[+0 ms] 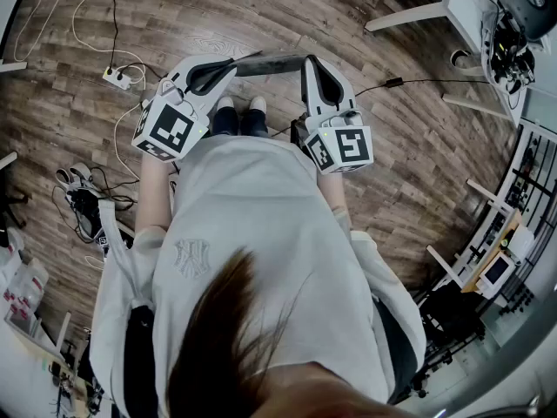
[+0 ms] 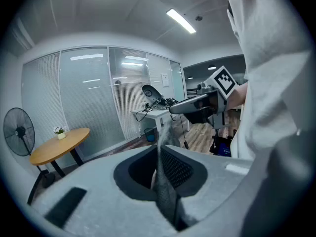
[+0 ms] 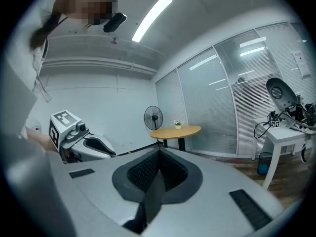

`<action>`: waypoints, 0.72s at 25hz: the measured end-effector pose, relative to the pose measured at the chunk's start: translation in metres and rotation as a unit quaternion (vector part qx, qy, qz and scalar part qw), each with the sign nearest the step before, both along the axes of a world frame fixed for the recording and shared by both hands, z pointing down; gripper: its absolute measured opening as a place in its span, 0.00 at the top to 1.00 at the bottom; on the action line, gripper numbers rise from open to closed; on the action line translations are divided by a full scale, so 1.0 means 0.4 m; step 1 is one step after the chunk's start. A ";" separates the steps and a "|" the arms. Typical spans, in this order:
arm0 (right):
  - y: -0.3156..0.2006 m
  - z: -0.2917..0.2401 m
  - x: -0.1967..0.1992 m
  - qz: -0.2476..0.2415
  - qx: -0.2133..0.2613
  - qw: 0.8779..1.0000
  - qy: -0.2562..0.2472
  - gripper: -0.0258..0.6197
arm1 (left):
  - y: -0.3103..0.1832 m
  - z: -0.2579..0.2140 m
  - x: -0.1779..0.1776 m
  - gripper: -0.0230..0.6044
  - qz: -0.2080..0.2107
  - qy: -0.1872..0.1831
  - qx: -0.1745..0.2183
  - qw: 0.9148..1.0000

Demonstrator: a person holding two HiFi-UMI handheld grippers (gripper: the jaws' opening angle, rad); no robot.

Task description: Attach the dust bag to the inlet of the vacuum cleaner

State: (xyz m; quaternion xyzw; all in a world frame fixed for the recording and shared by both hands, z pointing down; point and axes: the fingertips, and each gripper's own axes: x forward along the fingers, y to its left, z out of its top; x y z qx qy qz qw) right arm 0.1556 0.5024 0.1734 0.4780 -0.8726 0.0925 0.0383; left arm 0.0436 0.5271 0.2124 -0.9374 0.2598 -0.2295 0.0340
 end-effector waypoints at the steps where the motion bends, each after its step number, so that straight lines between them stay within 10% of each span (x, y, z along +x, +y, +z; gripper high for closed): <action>1: 0.002 -0.001 0.000 0.004 -0.001 1.000 -0.001 0.96 | -0.002 -0.003 -0.003 0.90 0.000 -0.001 0.002 1.000; 18: 0.025 -0.009 0.002 -0.007 0.001 1.000 -0.006 0.96 | 0.021 -0.006 0.005 0.90 -0.005 -0.015 0.002 1.000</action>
